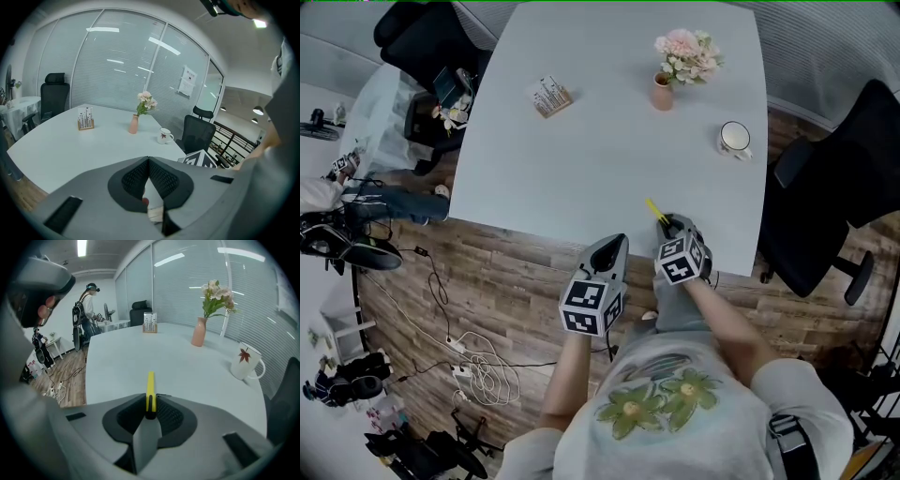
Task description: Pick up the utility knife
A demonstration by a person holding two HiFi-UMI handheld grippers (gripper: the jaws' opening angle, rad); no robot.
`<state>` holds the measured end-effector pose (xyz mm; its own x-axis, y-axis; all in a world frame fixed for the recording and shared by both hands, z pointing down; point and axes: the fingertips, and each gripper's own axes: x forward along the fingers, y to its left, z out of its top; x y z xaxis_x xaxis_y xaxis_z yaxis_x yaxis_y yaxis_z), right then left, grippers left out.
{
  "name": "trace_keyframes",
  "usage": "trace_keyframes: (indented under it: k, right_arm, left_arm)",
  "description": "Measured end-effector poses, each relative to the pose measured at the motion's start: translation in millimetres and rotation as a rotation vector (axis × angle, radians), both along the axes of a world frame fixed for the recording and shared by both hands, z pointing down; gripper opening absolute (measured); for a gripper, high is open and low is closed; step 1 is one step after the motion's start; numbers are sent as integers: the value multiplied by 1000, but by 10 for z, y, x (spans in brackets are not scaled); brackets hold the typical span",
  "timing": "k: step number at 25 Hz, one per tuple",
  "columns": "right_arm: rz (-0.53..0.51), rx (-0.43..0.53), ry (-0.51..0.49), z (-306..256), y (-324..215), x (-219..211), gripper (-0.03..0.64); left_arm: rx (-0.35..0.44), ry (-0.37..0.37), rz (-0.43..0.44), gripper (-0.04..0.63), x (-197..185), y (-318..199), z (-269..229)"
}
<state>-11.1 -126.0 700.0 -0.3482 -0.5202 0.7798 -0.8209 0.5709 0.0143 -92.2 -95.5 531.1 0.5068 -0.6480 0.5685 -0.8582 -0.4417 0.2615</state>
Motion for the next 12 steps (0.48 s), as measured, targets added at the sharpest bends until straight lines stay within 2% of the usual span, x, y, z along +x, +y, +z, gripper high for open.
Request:
trace_keyframes:
  k: [12]
  right_arm:
    - [-41,25,-15,-153,3,-7,67]
  left_arm:
    - [11,-10,-6,2,26,-2,-32]
